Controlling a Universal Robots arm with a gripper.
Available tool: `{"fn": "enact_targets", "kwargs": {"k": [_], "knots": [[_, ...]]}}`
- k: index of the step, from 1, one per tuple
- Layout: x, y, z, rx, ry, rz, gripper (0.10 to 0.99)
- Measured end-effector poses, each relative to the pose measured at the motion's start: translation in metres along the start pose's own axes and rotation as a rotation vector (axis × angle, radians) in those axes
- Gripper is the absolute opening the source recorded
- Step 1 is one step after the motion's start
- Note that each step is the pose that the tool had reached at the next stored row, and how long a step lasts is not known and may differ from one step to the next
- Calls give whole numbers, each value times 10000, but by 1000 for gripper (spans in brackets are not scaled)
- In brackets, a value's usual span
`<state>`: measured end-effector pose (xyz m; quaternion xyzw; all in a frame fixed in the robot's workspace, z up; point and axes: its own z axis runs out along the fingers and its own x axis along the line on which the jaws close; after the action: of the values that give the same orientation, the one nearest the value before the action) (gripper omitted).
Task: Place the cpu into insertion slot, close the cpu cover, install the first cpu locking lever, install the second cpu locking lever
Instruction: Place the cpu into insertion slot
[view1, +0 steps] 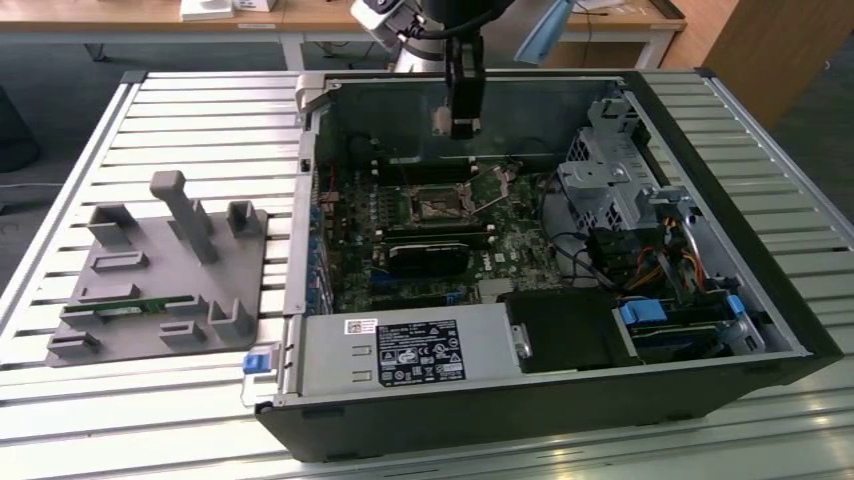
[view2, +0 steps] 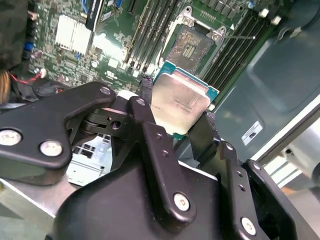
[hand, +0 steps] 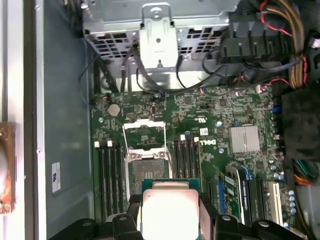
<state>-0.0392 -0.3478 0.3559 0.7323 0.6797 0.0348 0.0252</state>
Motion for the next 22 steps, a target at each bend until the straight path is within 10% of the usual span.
{"fn": "enact_targets", "kwargs": {"k": [17, 22], "knots": [[5, -12, 130, 7, 28, -231, 537], [5, -15, 164, -273, 43, -238, 537]]}}
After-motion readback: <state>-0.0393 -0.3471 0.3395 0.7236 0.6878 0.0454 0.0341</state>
